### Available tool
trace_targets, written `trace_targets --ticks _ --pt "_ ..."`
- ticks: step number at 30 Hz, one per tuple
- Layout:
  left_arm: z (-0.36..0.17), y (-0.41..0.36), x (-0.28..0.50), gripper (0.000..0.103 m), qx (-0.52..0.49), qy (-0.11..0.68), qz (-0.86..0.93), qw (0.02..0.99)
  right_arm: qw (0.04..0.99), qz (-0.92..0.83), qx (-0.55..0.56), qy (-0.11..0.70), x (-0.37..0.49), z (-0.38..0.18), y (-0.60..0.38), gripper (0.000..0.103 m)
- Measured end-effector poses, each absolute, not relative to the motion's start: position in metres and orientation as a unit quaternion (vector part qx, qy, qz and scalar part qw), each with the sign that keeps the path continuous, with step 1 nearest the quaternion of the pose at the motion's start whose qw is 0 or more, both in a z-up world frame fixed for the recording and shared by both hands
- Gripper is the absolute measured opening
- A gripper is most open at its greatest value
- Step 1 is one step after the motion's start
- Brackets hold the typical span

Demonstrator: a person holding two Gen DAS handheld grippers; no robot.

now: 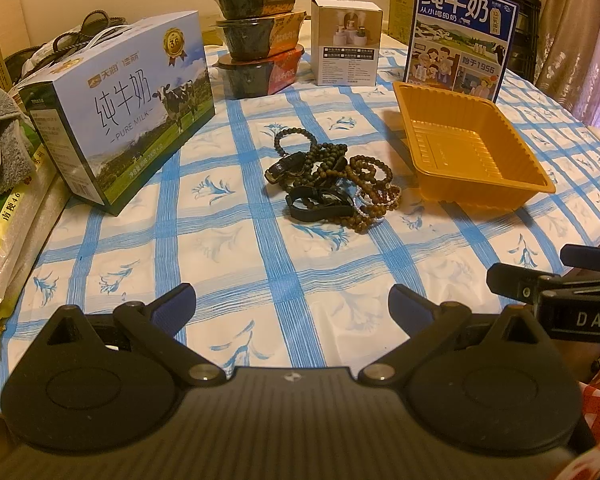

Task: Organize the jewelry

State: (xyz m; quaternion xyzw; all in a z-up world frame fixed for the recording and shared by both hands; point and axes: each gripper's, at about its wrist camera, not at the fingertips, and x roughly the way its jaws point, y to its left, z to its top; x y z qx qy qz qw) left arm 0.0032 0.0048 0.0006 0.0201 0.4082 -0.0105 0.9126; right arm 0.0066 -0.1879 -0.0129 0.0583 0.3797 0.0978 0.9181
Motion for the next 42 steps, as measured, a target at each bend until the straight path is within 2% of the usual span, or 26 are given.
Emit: trace_targets --ticks 27,42 --pt "-0.001 0.007 0.005 0.102 0.017 0.41 -0.008 0.912 0.919 0.097 0.058 0.378 0.008 -0.015 -0.191 0.103" --pt "-0.022 0.002 0.034 0.102 0.014 0.401 -0.008 0.916 0.948 0.027 0.07 0.308 0.026 -0.034 -0.226 0.103"
